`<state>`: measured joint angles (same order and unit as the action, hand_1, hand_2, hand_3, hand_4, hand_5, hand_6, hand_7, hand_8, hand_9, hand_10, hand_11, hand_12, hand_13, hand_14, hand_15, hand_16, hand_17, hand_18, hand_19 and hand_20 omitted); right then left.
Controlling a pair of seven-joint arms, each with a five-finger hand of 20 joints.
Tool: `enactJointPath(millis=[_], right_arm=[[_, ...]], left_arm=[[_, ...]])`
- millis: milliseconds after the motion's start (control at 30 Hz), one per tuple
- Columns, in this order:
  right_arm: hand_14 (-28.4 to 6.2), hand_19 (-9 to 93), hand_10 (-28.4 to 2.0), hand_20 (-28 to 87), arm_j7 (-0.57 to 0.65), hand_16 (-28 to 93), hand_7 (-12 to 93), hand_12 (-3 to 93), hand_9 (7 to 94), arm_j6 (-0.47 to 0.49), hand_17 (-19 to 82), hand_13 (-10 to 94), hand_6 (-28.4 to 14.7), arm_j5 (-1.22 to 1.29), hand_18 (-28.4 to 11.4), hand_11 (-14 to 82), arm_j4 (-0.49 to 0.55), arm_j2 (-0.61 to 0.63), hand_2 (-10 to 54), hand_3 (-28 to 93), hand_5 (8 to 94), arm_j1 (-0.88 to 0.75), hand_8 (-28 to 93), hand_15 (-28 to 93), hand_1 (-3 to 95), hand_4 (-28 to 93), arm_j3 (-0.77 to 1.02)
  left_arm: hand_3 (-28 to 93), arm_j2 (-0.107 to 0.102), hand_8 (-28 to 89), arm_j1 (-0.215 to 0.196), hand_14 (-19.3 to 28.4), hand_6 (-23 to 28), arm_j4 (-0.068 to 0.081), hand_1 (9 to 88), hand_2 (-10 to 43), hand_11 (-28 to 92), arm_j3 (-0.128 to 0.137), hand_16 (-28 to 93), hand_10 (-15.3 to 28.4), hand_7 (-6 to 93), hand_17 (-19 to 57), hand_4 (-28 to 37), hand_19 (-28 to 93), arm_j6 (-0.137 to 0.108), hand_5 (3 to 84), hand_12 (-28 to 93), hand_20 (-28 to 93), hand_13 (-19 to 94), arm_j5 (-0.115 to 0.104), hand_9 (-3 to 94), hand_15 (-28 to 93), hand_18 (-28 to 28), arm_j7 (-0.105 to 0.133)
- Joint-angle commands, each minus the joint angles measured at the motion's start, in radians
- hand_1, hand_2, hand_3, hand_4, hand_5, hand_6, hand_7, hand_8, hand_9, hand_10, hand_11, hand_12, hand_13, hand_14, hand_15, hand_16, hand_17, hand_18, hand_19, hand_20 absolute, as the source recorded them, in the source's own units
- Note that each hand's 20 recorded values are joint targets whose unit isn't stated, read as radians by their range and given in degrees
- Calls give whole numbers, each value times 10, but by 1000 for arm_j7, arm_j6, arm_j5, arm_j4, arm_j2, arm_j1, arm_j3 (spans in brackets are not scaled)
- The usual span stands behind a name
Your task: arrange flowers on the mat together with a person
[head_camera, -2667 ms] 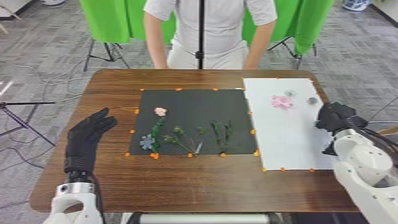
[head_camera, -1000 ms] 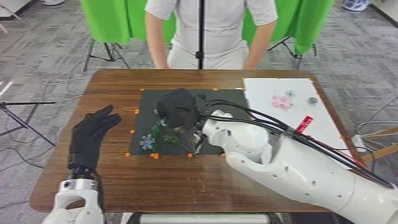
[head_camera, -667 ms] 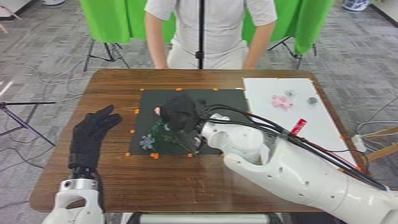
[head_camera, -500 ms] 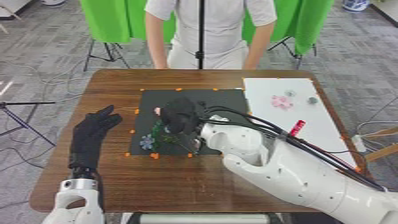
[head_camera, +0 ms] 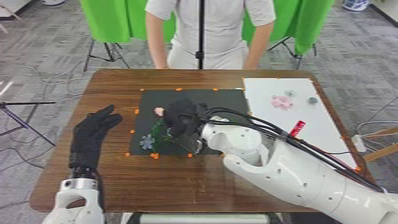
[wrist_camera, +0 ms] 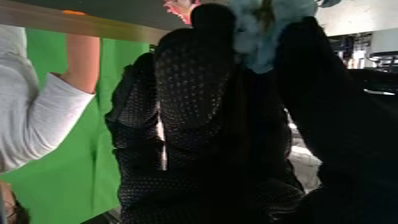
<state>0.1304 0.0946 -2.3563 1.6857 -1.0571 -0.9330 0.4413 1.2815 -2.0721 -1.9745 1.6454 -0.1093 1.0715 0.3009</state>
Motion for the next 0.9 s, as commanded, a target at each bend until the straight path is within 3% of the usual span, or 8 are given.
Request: enactJointPath(millis=[33, 133, 667, 900], right_arm=[[-27, 727, -96, 519, -3, 369, 171, 166, 793, 43, 391, 859, 63, -24, -183, 135, 1, -4, -95, 715, 692, -2, -74, 494, 430, -237, 14], [-27, 719, -98, 521, 1, 369, 172, 160, 779, 62, 384, 855, 65, -27, -185, 128, 6, -2, -95, 726, 668, -5, -121, 493, 423, -240, 19], [-30, 706, -104, 523, 2, 371, 162, 144, 721, 118, 373, 832, 58, -39, -189, 101, 32, 10, -95, 733, 581, -15, -122, 490, 407, -247, 64], [-31, 701, -117, 526, 13, 367, 156, 130, 692, 202, 370, 828, 59, 6, -190, 92, 92, 35, -95, 744, 555, -44, -119, 488, 386, -254, 156]], left_arm=[[670, 4, -55, -10, 183, 60, 4, 193, 63, 181, 0, 9, 149, 102, 101, -283, 101, 7, 522, 136, 213, 432, 4, 517, 161, 137, -9], [672, 2, -55, -8, 184, 60, 5, 193, 61, 181, 1, 9, 150, 102, 100, -283, 102, 11, 522, 136, 213, 432, 6, 517, 161, 137, -12], [671, 6, -54, -14, 185, 60, 1, 203, 57, 181, 5, 9, 151, 100, 99, -281, 104, 10, 521, 137, 211, 434, 7, 518, 163, 138, -10], [670, 6, -54, -11, 187, 61, 1, 206, 56, 181, 6, 8, 152, 100, 99, -277, 103, 10, 521, 138, 210, 437, 6, 518, 165, 139, -12]])
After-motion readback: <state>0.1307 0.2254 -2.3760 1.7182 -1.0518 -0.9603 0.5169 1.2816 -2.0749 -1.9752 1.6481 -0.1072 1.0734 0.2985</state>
